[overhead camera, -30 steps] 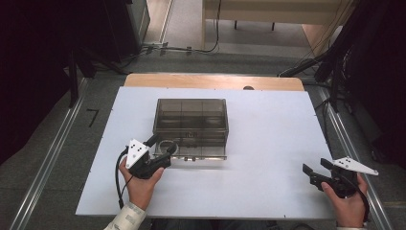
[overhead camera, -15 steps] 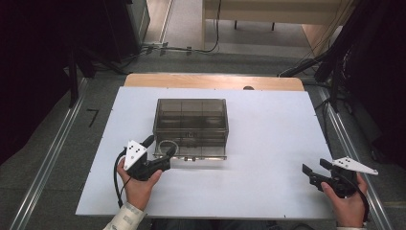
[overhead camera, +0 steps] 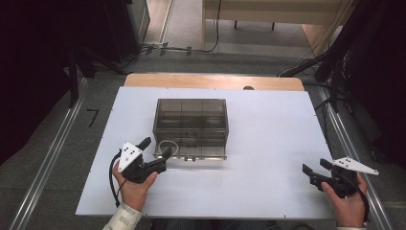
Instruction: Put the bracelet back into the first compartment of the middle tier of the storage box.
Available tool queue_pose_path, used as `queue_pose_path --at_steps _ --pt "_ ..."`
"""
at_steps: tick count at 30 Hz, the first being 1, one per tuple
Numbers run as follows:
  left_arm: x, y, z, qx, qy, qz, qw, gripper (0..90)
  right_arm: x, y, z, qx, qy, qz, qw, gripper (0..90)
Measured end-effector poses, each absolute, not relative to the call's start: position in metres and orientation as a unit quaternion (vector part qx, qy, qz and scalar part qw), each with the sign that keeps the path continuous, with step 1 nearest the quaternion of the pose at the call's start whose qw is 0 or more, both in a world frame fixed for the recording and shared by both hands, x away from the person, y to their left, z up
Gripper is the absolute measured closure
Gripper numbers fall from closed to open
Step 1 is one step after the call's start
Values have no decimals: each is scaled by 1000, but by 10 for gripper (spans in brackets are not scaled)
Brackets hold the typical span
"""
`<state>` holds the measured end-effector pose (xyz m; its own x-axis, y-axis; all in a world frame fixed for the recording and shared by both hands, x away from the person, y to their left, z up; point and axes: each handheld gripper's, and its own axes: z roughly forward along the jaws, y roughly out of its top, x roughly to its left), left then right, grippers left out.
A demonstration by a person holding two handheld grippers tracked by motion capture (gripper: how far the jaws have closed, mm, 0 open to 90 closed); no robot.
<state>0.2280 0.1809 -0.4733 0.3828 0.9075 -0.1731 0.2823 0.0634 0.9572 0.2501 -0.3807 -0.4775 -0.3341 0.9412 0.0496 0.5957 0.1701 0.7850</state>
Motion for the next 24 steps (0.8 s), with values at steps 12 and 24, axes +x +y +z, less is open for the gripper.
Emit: queue_pose_path --at_steps 12,24 --pt "229 185 -473 615 485 281 555 163 248 -382 -477 529 726 371 235 240" --pt "230 186 -474 616 485 278 555 162 248 -383 -477 532 725 370 235 240"
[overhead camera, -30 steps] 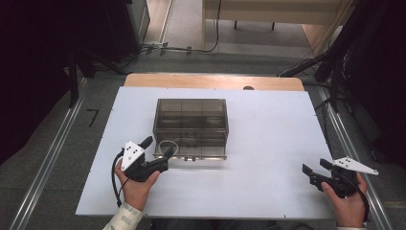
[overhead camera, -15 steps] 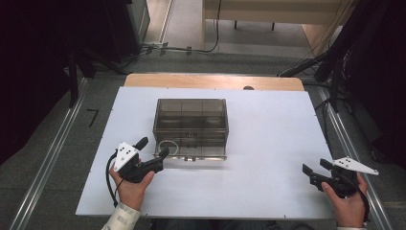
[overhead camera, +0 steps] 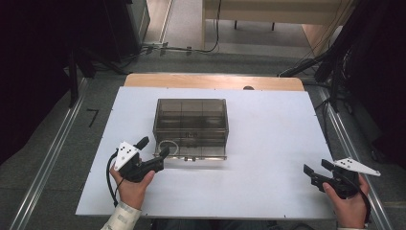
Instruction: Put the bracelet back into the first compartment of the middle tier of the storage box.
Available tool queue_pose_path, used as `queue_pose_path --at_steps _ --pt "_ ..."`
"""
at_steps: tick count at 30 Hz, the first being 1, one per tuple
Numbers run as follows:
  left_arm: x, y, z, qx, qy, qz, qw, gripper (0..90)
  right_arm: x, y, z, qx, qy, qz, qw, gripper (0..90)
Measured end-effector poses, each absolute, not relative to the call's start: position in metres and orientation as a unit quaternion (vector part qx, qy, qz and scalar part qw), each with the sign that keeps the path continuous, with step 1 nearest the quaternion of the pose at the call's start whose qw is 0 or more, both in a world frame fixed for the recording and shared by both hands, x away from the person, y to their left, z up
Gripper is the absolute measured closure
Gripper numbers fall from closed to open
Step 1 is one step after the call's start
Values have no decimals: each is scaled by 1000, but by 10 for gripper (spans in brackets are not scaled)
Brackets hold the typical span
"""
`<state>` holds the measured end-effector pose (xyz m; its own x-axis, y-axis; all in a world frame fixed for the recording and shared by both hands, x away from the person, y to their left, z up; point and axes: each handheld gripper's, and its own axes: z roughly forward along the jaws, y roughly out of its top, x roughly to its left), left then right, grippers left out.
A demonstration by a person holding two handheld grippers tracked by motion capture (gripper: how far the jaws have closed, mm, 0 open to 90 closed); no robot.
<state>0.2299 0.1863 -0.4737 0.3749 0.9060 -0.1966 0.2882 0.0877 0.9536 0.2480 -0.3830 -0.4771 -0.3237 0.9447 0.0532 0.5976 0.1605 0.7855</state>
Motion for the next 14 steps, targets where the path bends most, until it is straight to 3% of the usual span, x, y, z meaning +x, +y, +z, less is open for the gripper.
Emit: queue_pose_path --at_steps 14 --pt "221 212 -475 587 524 295 542 143 259 -373 -477 519 734 374 227 239"
